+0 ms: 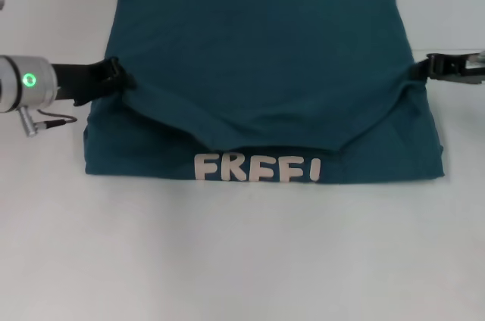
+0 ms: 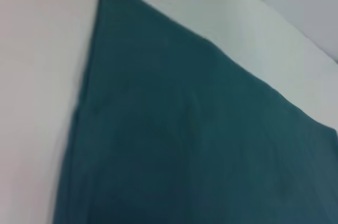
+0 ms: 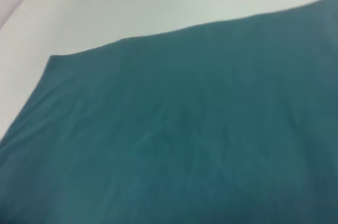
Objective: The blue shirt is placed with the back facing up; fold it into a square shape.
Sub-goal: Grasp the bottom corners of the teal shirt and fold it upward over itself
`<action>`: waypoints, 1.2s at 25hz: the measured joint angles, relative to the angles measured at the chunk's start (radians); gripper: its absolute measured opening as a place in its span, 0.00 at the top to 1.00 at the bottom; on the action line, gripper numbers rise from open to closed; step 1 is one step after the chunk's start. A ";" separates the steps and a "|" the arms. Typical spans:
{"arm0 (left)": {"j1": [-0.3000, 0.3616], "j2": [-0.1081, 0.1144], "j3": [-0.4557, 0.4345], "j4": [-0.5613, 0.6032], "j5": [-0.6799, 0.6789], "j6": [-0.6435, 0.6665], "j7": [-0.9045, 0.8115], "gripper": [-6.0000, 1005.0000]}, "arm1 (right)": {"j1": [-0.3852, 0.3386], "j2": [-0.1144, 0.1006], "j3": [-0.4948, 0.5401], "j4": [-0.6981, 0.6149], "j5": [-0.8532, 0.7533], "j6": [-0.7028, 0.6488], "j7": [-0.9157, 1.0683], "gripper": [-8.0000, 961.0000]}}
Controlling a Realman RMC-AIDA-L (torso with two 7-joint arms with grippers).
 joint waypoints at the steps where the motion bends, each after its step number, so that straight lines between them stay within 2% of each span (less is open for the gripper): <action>1: -0.009 -0.010 0.026 -0.005 0.000 -0.065 0.000 0.98 | 0.006 0.002 -0.020 0.010 0.000 0.033 0.000 0.92; 5: -0.028 -0.018 0.082 -0.015 -0.001 -0.146 0.002 0.98 | 0.036 0.007 -0.100 0.068 -0.004 0.168 0.000 0.92; 13: -0.068 -0.027 0.186 -0.032 -0.002 -0.325 0.008 0.98 | 0.083 0.008 -0.148 0.118 -0.005 0.336 0.001 0.92; 24: -0.126 -0.024 0.212 -0.094 0.005 -0.450 0.006 0.98 | 0.127 0.002 -0.173 0.148 -0.006 0.420 0.001 0.91; 30: -0.136 -0.026 0.213 -0.098 0.005 -0.466 0.009 0.98 | 0.146 -0.002 -0.189 0.164 -0.008 0.433 0.001 0.91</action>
